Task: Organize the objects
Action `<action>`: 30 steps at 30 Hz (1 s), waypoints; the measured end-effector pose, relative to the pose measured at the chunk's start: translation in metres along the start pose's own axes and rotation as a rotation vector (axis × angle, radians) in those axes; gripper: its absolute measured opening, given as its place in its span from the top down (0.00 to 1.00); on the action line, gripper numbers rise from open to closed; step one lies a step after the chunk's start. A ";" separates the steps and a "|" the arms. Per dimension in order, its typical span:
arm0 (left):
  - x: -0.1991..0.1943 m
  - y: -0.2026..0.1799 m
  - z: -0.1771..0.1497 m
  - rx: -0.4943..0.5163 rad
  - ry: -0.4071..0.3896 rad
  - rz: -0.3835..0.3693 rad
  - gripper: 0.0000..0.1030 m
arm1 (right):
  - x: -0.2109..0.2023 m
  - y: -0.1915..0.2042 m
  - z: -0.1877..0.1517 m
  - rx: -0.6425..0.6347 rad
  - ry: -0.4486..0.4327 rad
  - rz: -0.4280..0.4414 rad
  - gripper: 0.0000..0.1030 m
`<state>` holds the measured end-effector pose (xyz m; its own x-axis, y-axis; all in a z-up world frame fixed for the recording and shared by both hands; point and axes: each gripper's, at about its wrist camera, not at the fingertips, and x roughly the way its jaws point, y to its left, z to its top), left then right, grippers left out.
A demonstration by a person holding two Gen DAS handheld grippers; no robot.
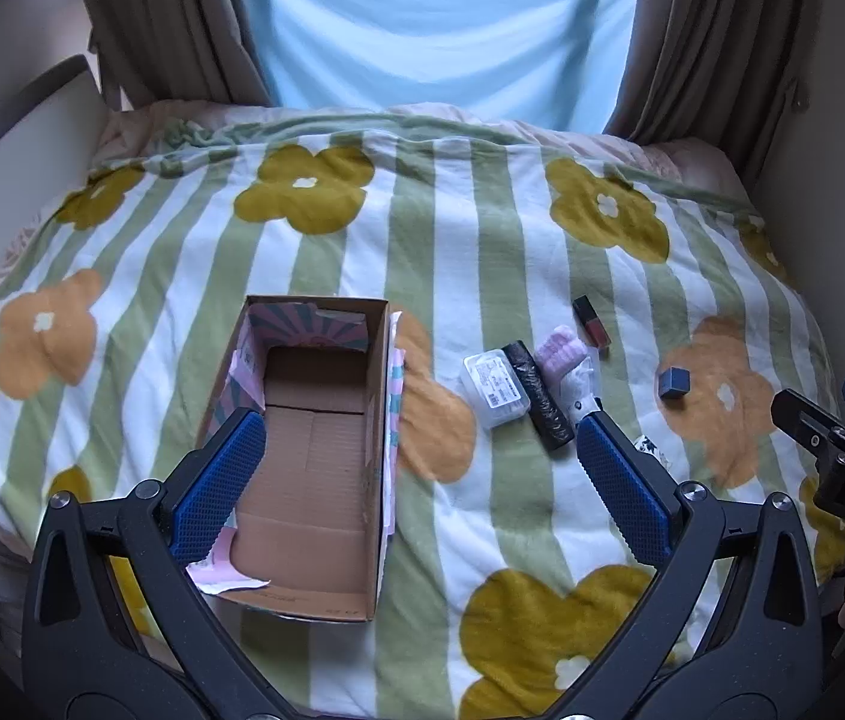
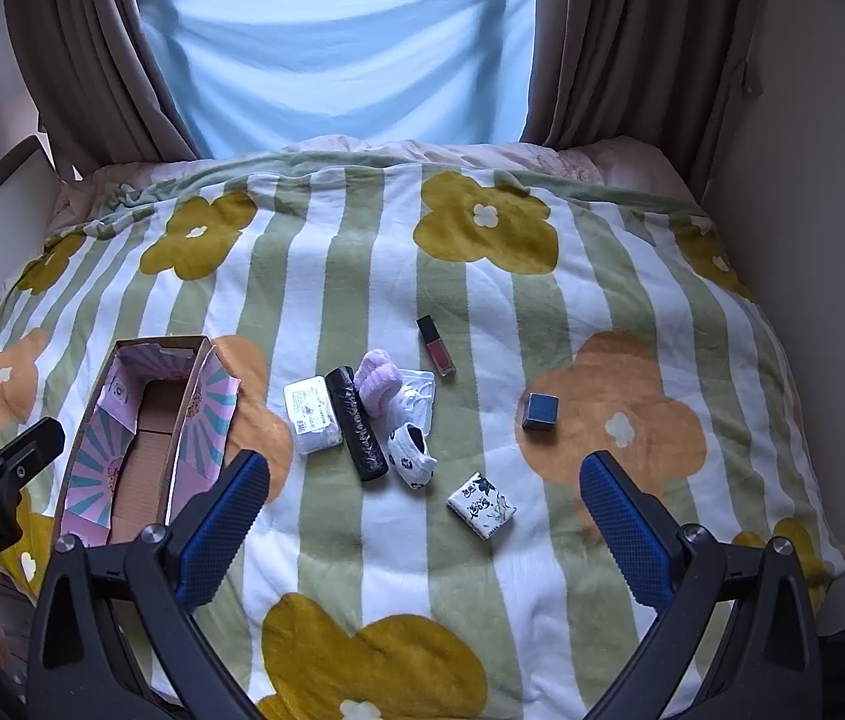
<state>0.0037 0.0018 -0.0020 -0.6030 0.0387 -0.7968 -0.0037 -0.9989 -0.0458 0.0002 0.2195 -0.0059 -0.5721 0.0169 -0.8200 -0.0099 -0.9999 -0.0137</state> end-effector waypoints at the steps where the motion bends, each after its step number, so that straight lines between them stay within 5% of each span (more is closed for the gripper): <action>1: 0.001 0.001 0.000 0.001 0.003 0.004 0.00 | 0.000 0.000 -0.001 0.001 -0.001 0.002 0.00; 30: 0.010 0.011 -0.004 -0.019 0.046 -0.001 0.00 | 0.000 0.015 -0.002 -0.029 0.003 0.006 0.00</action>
<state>0.0003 -0.0086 -0.0130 -0.5659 0.0410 -0.8235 0.0115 -0.9983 -0.0576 0.0014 0.2040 -0.0069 -0.5693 0.0111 -0.8220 0.0173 -0.9995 -0.0255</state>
